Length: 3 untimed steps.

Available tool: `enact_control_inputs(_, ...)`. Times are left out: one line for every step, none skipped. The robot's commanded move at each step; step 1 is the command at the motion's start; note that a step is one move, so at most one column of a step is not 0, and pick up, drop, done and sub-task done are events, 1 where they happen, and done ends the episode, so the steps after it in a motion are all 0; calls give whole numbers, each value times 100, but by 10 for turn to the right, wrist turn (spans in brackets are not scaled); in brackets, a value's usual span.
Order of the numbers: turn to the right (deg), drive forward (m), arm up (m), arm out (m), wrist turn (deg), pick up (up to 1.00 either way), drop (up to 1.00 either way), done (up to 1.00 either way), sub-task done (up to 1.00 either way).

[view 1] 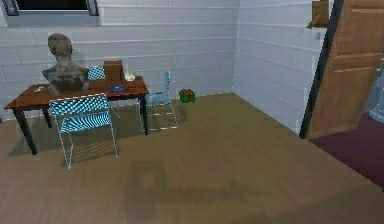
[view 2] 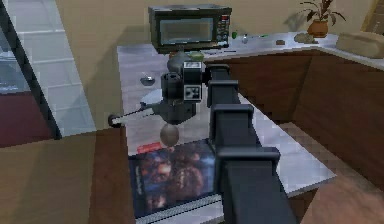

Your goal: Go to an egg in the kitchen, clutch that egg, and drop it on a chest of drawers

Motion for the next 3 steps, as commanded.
enact_control_inputs(0,0,0,0,300,0,0,0,0)
enact_control_inputs(0,0,-12,0,0,0,0,0,0)
enact_control_inputs(0,0,0,0,0,100,0,0,0)
